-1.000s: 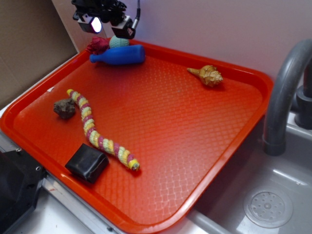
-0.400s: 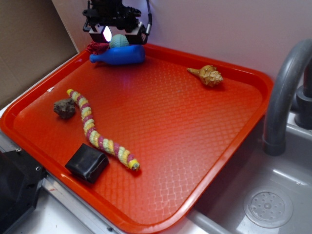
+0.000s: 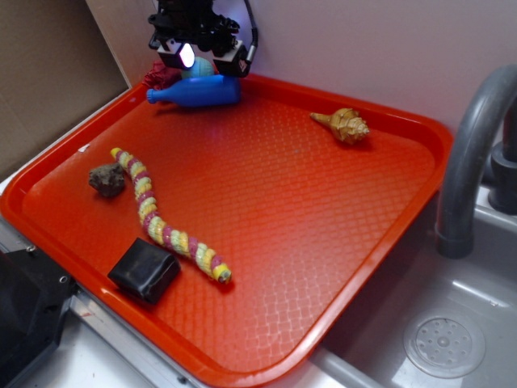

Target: Grab the green ball.

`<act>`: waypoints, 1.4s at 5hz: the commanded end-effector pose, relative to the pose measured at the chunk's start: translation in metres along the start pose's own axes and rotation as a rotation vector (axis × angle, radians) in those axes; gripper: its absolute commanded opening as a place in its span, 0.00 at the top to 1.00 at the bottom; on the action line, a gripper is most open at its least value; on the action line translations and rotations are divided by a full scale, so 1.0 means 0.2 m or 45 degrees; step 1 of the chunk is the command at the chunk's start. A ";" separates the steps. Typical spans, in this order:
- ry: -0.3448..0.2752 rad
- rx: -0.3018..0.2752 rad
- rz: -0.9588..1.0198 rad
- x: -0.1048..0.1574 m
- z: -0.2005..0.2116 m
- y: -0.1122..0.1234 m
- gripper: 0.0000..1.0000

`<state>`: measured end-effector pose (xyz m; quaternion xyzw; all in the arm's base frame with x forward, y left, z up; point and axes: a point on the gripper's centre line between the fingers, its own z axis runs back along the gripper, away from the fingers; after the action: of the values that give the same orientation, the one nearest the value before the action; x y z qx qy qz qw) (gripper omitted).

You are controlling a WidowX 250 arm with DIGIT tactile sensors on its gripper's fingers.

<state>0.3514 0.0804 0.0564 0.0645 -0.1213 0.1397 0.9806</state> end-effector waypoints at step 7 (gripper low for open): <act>-0.043 0.110 -0.085 0.20 0.07 0.21 0.00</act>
<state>0.3456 0.1218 0.0478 0.1071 -0.0628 0.0993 0.9873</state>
